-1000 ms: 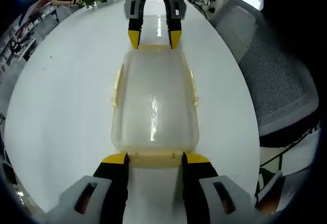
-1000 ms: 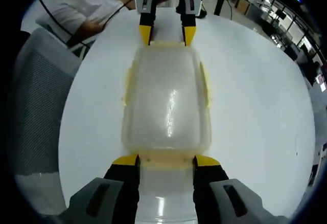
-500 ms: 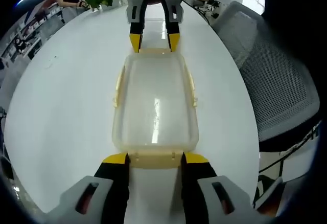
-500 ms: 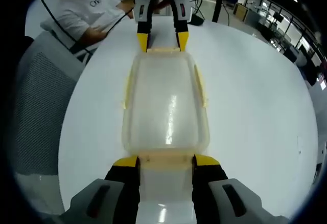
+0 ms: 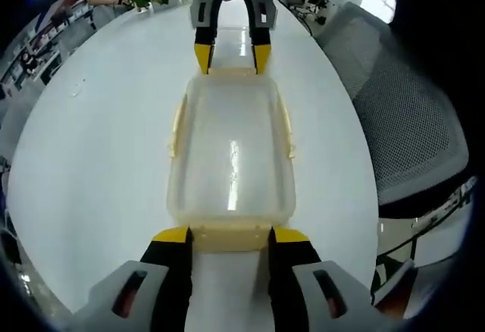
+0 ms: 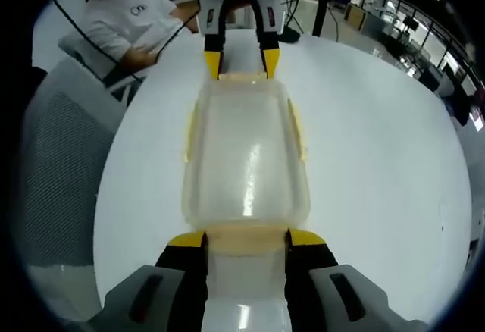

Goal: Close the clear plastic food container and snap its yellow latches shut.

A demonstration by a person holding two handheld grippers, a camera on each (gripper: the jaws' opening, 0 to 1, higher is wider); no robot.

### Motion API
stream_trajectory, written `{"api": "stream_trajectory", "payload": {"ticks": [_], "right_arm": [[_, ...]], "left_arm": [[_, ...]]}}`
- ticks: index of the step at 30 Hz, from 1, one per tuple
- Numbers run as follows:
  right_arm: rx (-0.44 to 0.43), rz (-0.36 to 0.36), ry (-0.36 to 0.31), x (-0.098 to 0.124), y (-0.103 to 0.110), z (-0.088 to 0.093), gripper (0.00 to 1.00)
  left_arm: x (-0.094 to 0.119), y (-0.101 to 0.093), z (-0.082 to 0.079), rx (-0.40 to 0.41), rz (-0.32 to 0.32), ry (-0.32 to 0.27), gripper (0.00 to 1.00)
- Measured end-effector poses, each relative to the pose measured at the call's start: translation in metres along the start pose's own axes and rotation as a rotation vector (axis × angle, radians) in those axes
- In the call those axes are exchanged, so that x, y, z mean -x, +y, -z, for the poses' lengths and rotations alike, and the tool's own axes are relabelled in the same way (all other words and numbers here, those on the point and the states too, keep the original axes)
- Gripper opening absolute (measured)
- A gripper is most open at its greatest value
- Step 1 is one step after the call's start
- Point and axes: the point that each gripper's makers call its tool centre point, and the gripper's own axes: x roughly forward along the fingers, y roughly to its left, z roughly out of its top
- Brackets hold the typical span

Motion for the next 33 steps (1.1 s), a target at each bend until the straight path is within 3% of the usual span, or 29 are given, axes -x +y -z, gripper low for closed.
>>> {"api": "stream_trajectory", "payload": {"ticks": [18,28,33], "right_arm": [[0.008,-0.018,-0.028,0.048,0.002,0.000,0.38],[0.030,-0.017,-0.042,0.065,0.004,-0.007,0.38],[0.040,-0.018,-0.041,0.070,0.004,-0.001,0.38]], "left_arm": [[0.030,-0.004,-0.038,-0.003,-0.018,0.015,0.38],[0.046,-0.007,-0.047,0.015,-0.031,0.033,0.38],[0.048,-0.009,-0.056,0.020,-0.034,0.035,0.38]]}}
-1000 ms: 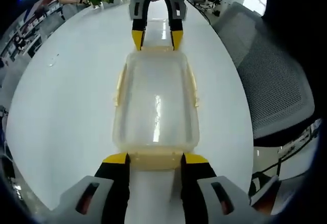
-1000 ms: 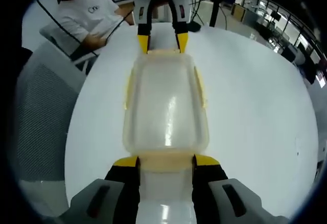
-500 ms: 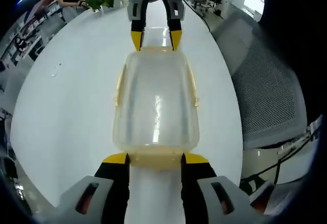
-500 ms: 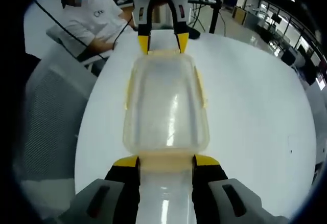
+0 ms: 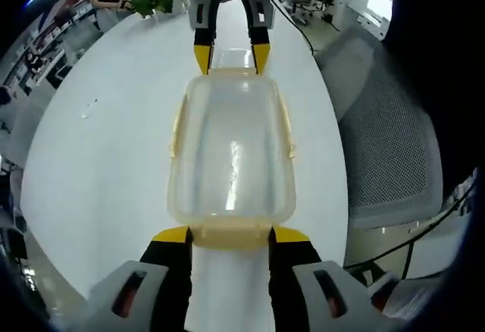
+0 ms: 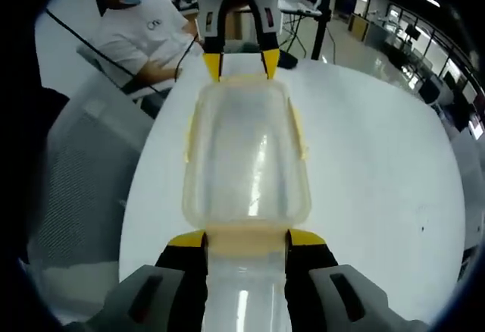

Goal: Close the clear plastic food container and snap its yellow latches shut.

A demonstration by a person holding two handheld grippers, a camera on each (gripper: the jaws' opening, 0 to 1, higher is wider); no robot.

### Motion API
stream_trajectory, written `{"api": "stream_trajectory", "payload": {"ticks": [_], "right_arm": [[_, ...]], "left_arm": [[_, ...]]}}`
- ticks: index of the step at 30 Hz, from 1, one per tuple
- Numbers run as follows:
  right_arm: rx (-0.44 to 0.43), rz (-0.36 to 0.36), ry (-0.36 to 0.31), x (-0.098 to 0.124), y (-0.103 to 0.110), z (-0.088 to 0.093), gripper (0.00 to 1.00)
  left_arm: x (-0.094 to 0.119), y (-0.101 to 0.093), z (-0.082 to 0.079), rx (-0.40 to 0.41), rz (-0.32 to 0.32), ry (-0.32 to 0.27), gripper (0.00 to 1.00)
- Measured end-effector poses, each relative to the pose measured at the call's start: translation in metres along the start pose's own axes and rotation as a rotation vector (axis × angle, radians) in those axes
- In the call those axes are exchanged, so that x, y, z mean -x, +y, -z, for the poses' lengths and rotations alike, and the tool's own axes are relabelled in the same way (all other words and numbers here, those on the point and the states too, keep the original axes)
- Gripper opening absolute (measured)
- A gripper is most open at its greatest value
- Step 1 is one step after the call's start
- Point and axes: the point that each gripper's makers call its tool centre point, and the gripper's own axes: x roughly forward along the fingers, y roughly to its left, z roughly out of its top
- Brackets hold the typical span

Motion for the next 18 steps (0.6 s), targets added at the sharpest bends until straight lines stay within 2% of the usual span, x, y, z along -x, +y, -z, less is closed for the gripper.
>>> {"api": "stream_trajectory", "payload": {"ticks": [18], "right_arm": [[-0.008,-0.006,0.044,0.033,0.007,0.044,0.38]], "left_arm": [[-0.023,-0.007,-0.050,0.007,0.013,-0.030,0.38]]}}
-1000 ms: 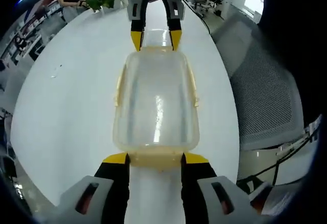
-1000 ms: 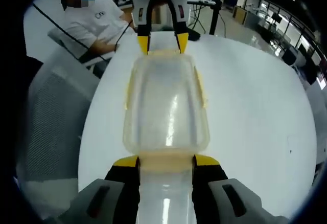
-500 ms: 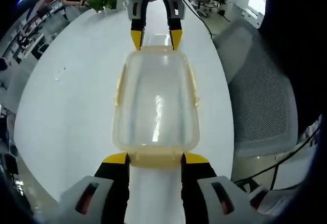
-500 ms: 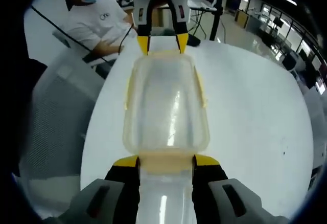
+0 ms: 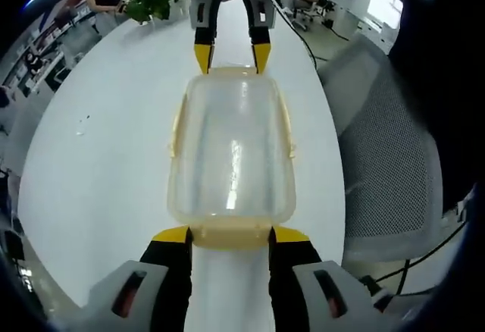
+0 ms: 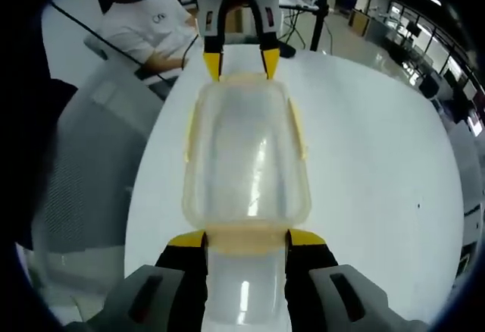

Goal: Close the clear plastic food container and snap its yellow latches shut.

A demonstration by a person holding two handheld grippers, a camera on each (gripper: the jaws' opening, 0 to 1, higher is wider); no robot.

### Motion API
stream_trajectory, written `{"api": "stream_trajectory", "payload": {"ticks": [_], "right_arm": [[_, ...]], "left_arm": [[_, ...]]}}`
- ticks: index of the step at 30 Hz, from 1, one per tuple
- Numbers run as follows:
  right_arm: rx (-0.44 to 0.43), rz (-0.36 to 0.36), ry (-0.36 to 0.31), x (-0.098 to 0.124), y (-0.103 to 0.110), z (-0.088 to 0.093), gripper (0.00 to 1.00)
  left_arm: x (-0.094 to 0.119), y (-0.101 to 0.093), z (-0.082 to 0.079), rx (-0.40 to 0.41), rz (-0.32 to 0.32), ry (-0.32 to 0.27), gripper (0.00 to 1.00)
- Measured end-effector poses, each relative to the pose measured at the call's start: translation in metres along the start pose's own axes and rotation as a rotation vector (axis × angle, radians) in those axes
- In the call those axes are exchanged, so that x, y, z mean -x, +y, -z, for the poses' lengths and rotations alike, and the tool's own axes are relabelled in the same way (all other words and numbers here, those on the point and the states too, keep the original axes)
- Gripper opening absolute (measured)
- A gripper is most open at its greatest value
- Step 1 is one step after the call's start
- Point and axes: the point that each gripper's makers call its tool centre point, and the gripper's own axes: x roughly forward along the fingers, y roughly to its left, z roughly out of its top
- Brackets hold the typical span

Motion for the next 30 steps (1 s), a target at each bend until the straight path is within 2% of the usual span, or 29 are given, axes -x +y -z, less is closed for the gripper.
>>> {"api": "stream_trajectory", "payload": {"ticks": [8,30], "right_arm": [[-0.007,0.007,0.025,0.012,0.000,0.031,0.38],[-0.015,0.022,0.061,0.032,0.007,0.082,0.38]], "left_arm": [[-0.014,-0.001,-0.028,-0.002,0.007,-0.034,0.38],[-0.046,-0.008,-0.075,-0.015,0.023,-0.071,0.38]]}}
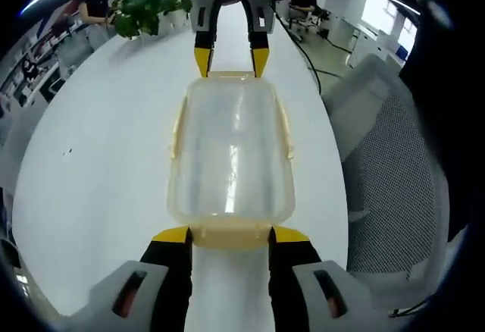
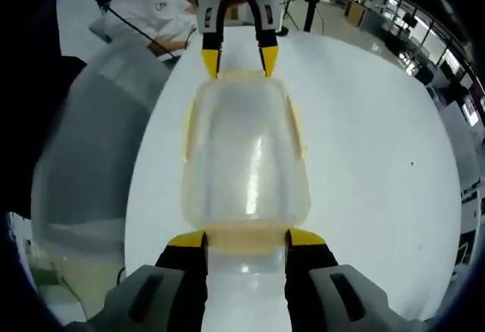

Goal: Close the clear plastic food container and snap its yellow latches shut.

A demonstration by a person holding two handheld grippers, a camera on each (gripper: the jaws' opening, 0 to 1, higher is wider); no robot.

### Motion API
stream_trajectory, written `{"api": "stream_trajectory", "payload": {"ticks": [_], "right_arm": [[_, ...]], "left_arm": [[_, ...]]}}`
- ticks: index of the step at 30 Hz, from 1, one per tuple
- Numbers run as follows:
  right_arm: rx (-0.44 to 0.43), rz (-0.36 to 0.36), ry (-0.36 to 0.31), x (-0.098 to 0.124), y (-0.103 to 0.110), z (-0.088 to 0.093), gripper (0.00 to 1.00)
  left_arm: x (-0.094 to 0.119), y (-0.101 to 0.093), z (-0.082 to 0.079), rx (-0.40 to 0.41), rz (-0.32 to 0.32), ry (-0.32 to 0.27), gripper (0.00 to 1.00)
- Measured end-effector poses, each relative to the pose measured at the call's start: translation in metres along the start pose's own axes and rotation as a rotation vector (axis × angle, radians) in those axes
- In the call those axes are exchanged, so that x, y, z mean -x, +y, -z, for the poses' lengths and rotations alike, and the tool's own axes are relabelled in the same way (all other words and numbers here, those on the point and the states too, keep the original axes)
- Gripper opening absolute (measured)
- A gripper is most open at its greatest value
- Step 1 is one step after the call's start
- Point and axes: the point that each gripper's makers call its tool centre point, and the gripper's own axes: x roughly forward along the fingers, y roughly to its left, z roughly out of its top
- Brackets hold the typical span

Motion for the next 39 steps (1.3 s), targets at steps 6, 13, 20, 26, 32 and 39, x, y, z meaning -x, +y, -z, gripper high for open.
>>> {"api": "stream_trajectory", "payload": {"ticks": [6,13,20,26,32,39], "right_arm": [[-0.007,0.009,0.009,0.005,0.002,0.014,0.38],[-0.016,0.023,0.015,0.014,0.001,0.032,0.38],[-0.021,0.028,0.018,0.015,0.003,0.045,0.38],[-0.018,0.036,0.021,0.017,0.003,0.051,0.38],[-0.016,0.038,0.023,0.021,0.001,0.057,0.38],[-0.018,0.038,0.027,0.020,0.002,0.063,0.38]], "left_arm": [[-0.008,0.002,-0.011,-0.017,0.001,0.006,0.37],[-0.015,0.001,-0.030,-0.027,-0.003,-0.006,0.37],[-0.023,0.000,-0.040,-0.034,-0.003,-0.006,0.37],[-0.028,0.000,-0.046,-0.037,-0.003,-0.002,0.38],[-0.032,0.001,-0.051,-0.028,-0.009,-0.012,0.38],[-0.037,0.001,-0.053,-0.028,-0.008,-0.013,0.38]]}}
